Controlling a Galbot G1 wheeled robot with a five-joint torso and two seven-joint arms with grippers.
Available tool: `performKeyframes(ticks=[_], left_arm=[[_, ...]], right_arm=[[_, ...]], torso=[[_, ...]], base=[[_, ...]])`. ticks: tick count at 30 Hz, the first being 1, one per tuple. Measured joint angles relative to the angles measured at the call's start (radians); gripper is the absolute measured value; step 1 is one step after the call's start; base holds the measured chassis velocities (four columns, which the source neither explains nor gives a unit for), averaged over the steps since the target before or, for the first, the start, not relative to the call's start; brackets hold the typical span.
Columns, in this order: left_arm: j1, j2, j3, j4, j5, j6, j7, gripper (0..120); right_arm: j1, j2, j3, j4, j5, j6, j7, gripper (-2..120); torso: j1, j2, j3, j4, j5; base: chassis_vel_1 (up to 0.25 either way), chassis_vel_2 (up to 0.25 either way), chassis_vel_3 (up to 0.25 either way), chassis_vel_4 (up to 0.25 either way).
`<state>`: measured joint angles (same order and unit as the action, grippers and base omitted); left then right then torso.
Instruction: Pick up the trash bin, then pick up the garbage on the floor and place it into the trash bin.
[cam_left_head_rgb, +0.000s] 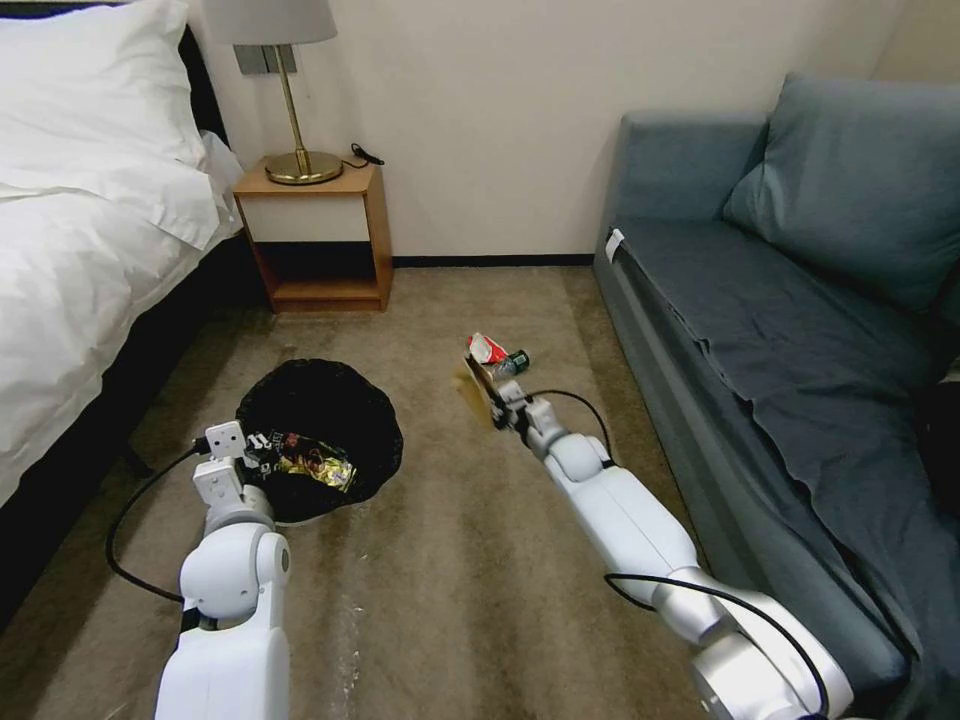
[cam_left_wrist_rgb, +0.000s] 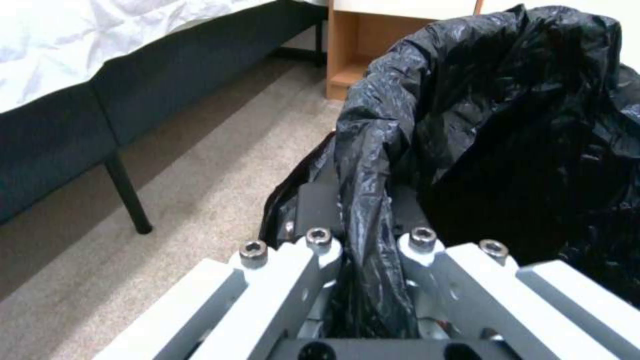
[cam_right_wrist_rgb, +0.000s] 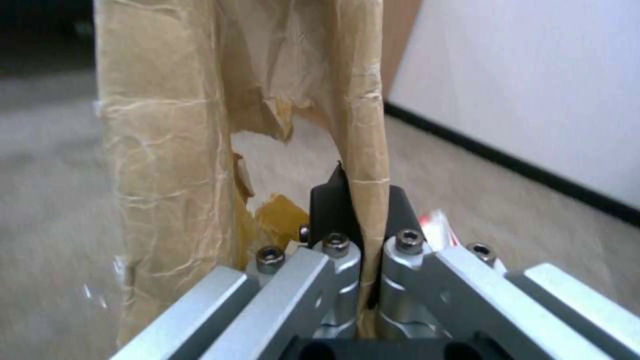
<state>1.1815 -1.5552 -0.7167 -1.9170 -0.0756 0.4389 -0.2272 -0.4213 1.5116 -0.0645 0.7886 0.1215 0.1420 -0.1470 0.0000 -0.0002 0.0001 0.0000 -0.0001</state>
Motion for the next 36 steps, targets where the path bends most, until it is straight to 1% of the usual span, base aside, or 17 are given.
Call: performKeyframes(ticks=[2, 4, 7, 9, 11, 12, 13, 15, 18, 19, 25, 32, 36], left_arm=[[0.000, 0.001, -0.004, 0.000, 0.000, 0.000, 0.000, 4], [-0.002, 0.003, -0.011, 0.003, 0.000, 0.000, 0.000, 4], [-0.003, 0.003, -0.012, 0.005, 0.000, 0.000, -0.001, 4], [-0.006, 0.000, -0.012, 0.009, 0.001, 0.000, -0.001, 4], [-0.006, 0.000, -0.011, 0.009, 0.001, 0.000, -0.001, 4], [-0.008, -0.004, -0.006, 0.010, 0.002, 0.000, -0.001, 4], [-0.008, -0.004, -0.006, 0.010, 0.002, 0.000, -0.001, 4], [-0.009, -0.007, 0.002, 0.014, 0.006, 0.000, -0.001, 4], [-0.010, -0.009, 0.005, 0.015, 0.008, 0.000, -0.001, 4], [-0.011, -0.010, 0.010, 0.016, 0.013, 0.000, -0.001, 4], [-0.009, -0.014, 0.031, 0.014, 0.025, 0.000, -0.001, 4], [-0.009, -0.019, 0.032, 0.014, 0.031, 0.000, -0.002, 4], [-0.011, -0.019, 0.029, 0.012, 0.032, 0.000, -0.002, 4]], right_arm=[[0.017, 0.013, -0.022, 0.008, 0.016, 0.007, 0.018, 0], [0.042, 0.023, -0.069, 0.052, 0.053, 0.006, 0.048, 0], [0.051, 0.024, -0.092, 0.081, 0.073, -0.001, 0.060, 0], [0.074, 0.019, -0.156, 0.171, 0.130, -0.037, 0.094, 0], [0.076, 0.019, -0.162, 0.180, 0.135, -0.041, 0.097, 0], [0.080, 0.016, -0.195, 0.232, 0.163, -0.062, 0.113, 0], [0.080, 0.016, -0.195, 0.232, 0.163, -0.062, 0.113, 0], [0.075, 0.010, -0.258, 0.329, 0.226, -0.101, 0.146, 0], [0.066, 0.009, -0.289, 0.365, 0.247, -0.114, 0.158, 0], [0.053, 0.009, -0.328, 0.390, 0.251, -0.122, 0.163, 0], [0.027, 0.010, -0.377, 0.387, 0.229, -0.122, 0.164, 0], [0.016, 0.008, -0.416, 0.353, 0.199, -0.116, 0.155, 0], [0.001, 0.005, -0.422, 0.306, 0.163, -0.105, 0.140, 0]], torso=[[0.000, 0.000, 0.000, 0.0000, -0.0001], [0.000, 0.000, 0.000, 0.0001, 0.0000], [0.000, 0.000, 0.000, 0.0002, 0.0000], [0.000, 0.000, 0.000, 0.0001, -0.0001], [0.000, 0.000, 0.000, 0.0001, -0.0001], [0.000, 0.000, 0.000, 0.0001, -0.0001], [0.000, 0.000, 0.000, 0.0001, -0.0001], [0.000, 0.000, 0.000, 0.0000, -0.0001], [0.000, 0.000, 0.000, 0.0000, 0.0000], [0.000, 0.000, 0.000, 0.0002, 0.0000], [0.000, 0.000, 0.000, -0.0001, 0.0000], [0.000, 0.000, 0.000, 0.0000, 0.0001], [0.000, 0.000, 0.000, 0.0000, 0.0001]], base=[[0.000, 0.000, 0.000, 0.000], [0.000, 0.000, 0.000, 0.000], [0.000, 0.000, 0.000, 0.000], [0.000, 0.000, 0.000, 0.000], [0.000, 0.000, 0.000, 0.000], [0.000, 0.000, 0.000, 0.000], [0.000, 0.000, 0.000, 0.000], [0.000, 0.000, 0.000, 0.000], [0.000, 0.000, 0.000, 0.000], [0.000, 0.000, 0.000, 0.000], [0.000, 0.000, 0.000, 0.000], [0.000, 0.000, 0.000, 0.000], [0.000, 0.000, 0.000, 0.000]])
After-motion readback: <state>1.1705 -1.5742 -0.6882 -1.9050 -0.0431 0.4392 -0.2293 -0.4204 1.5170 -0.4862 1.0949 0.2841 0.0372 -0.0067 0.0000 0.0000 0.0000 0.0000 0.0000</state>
